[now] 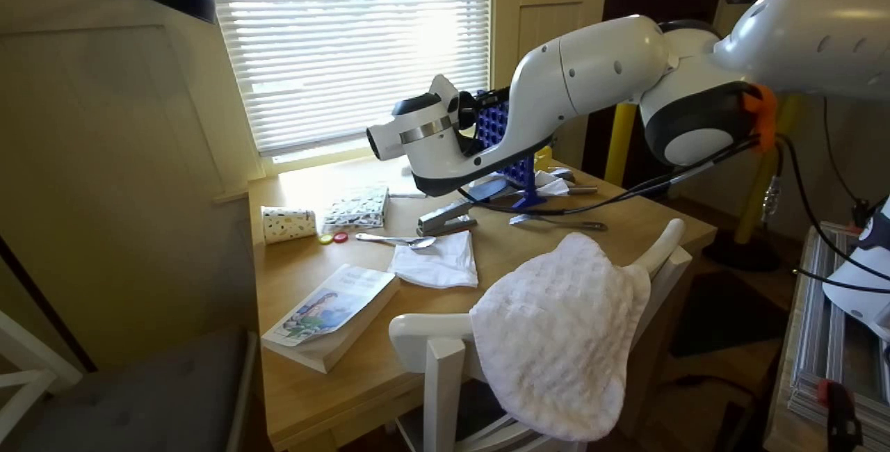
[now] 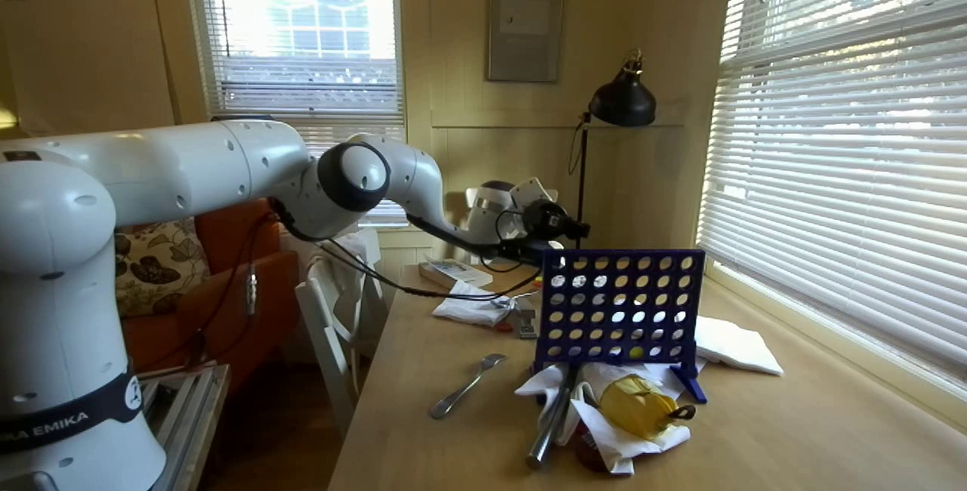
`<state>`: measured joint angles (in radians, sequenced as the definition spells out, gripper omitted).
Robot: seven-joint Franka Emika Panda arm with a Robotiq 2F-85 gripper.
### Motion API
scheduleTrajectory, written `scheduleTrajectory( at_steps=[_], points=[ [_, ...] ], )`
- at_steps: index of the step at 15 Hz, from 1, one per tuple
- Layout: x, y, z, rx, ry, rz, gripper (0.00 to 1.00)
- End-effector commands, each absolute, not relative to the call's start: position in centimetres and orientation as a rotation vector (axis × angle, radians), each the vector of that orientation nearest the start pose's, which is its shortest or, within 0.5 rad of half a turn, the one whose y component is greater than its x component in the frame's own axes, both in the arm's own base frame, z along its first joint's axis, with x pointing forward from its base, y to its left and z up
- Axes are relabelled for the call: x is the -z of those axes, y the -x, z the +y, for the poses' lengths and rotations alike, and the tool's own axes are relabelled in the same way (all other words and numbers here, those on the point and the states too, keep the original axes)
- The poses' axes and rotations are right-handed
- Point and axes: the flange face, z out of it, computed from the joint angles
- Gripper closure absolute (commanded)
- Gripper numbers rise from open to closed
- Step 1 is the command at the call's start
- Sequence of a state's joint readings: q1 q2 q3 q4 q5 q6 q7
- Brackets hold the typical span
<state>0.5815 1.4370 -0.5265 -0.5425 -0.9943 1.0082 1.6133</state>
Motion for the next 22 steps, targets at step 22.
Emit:
scheduleTrajectory(
  at_steps=[22],
  points=[
    [-22.5,-68.1,19.2,-0.947,-0.926,-1.09,0.9]
  ],
)
